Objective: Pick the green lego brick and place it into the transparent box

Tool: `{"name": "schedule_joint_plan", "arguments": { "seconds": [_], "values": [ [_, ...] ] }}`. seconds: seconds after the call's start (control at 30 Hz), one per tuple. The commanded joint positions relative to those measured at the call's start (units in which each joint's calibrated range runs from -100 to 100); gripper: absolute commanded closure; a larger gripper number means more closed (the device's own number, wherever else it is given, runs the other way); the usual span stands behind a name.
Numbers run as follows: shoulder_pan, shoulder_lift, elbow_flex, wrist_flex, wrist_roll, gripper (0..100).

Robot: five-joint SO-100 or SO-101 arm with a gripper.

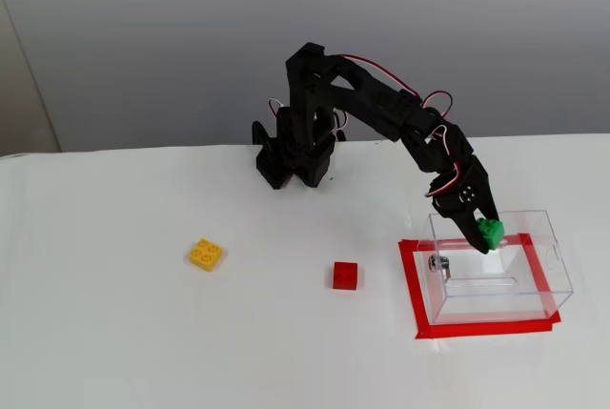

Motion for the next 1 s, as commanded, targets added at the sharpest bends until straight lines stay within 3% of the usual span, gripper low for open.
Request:
{"name": "schedule_joint_plan", "arguments": {
  "seconds": [0.0,0.17,0.5,0.6,0.8,0.97],
  "values": [
    [0.2,0.05,-2.94,0.06,0.19,88],
    [0.2,0.05,-2.4,0.06,0.04,70],
    [0.2,-0.63,-2.49,0.06,-0.17,68],
    [0.42,-0.89,-2.58,0.06,-0.17,73],
    [0.94,-1.4,-3.12,2.84,0.3,97],
    [1.16,-5.38,-2.76,9.19,-0.02,99]
  ]
}}
